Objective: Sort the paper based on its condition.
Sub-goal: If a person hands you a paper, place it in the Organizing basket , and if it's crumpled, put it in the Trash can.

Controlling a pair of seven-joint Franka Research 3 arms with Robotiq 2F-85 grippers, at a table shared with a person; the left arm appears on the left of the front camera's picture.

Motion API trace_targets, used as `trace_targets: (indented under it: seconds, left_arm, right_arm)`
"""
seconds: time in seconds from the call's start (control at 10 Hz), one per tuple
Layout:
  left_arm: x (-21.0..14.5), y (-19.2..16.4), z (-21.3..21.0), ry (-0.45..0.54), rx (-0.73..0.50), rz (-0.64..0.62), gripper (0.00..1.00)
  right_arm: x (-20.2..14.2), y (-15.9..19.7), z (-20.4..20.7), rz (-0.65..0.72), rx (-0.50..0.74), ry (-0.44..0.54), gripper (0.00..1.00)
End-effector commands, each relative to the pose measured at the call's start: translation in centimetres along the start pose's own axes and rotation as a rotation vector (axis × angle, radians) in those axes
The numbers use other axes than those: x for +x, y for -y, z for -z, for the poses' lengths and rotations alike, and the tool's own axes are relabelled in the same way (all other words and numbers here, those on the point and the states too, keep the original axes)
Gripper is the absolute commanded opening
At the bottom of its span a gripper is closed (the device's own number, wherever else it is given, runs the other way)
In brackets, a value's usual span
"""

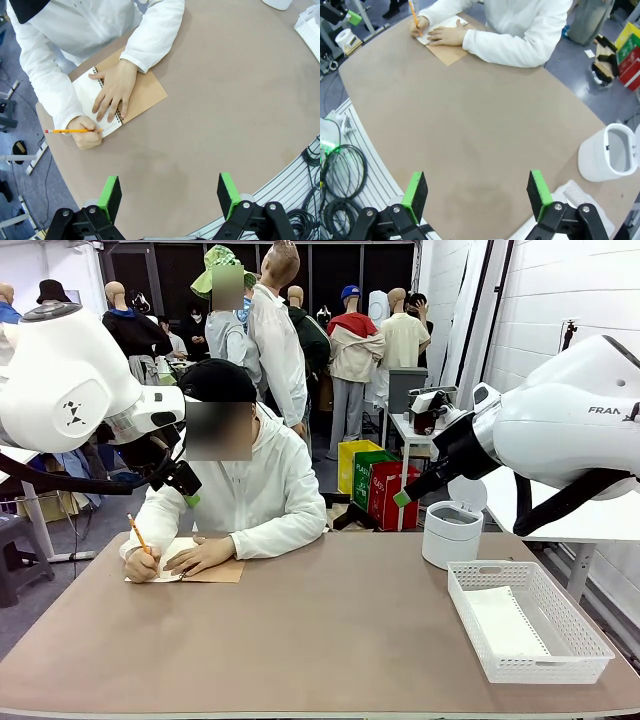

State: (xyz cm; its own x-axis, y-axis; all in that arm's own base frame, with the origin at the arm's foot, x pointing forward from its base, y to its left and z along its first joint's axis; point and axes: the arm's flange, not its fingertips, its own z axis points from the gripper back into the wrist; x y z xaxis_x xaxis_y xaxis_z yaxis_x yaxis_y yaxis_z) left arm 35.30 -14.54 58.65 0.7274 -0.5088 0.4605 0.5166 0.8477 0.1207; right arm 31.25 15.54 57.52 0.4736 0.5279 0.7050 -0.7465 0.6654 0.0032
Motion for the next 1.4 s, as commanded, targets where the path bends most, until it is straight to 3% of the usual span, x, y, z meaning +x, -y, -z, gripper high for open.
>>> trace_targets:
  seconds: [0.0,1.3]
  left_arm:
    - [0.02,-0.11,-0.05,0.007,-0.003,-0.002,1.0]
    - [0.02,-0.11,-0.05,0.007,-0.003,-0.002,1.0]
  right_arm:
    - [-0.09,-0.06,0.03,0.0,-0.005,-0.003,1.0]
    - [-0.09,-0.06,0.03,0.0,-0.005,-0.003,1.0]
